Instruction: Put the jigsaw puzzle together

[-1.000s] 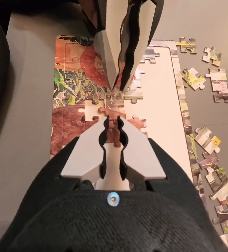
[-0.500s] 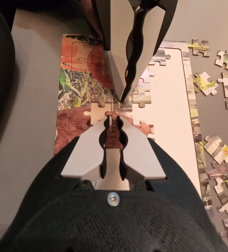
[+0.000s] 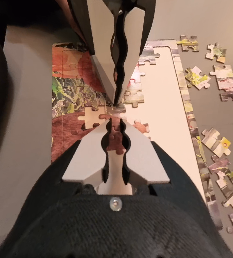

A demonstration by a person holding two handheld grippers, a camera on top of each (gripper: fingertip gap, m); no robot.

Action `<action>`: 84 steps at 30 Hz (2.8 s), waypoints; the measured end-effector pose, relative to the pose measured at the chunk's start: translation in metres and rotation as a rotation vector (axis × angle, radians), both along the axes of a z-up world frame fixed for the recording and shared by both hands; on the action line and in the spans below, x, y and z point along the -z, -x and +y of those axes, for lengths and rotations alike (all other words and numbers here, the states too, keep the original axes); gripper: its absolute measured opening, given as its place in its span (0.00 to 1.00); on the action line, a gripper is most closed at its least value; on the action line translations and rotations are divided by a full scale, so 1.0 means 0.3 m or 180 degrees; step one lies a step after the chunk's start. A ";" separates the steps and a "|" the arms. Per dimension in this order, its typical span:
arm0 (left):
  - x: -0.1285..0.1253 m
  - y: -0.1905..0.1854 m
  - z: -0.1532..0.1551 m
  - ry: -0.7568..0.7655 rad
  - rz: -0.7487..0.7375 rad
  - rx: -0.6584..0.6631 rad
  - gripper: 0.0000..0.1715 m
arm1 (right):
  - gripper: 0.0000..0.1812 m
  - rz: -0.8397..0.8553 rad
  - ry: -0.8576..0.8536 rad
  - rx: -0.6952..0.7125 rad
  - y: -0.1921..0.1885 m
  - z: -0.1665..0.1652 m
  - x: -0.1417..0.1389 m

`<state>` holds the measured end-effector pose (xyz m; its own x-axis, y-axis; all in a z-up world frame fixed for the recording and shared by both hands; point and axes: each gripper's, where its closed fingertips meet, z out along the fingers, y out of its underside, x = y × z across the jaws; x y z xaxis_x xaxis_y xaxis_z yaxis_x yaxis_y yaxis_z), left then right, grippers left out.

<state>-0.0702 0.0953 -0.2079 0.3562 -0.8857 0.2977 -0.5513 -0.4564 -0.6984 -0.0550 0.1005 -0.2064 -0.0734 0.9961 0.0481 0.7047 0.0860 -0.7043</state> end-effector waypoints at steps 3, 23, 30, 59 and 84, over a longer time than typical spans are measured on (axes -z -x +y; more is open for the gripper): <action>0.012 -0.002 -0.004 0.0056 0.0029 -0.0001 0.00 | 0.04 -0.0020 0.0114 0.0089 0.008 0.005 0.012; -0.097 0.043 0.090 -0.0339 -0.0387 -0.0446 0.00 | 0.02 0.1133 0.0264 0.0860 -0.043 0.165 -0.228; -0.152 0.112 0.164 -0.0485 -0.0619 -0.0912 0.00 | 0.04 0.1516 0.0477 0.1111 -0.079 0.211 -0.289; -0.159 0.151 0.198 -0.0633 -0.0571 -0.1115 0.00 | 0.05 0.1886 0.0064 0.1521 -0.180 0.289 -0.392; -0.157 0.145 0.197 -0.0649 -0.0577 -0.1089 0.00 | 0.22 0.2239 -0.1237 0.3146 -0.736 0.478 -0.482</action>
<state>-0.1136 0.1544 -0.1608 0.5974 -0.7730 0.2135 -0.2527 -0.4341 -0.8647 0.1659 0.2441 -0.0617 0.8489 0.5233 0.0743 0.0726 0.0238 -0.9971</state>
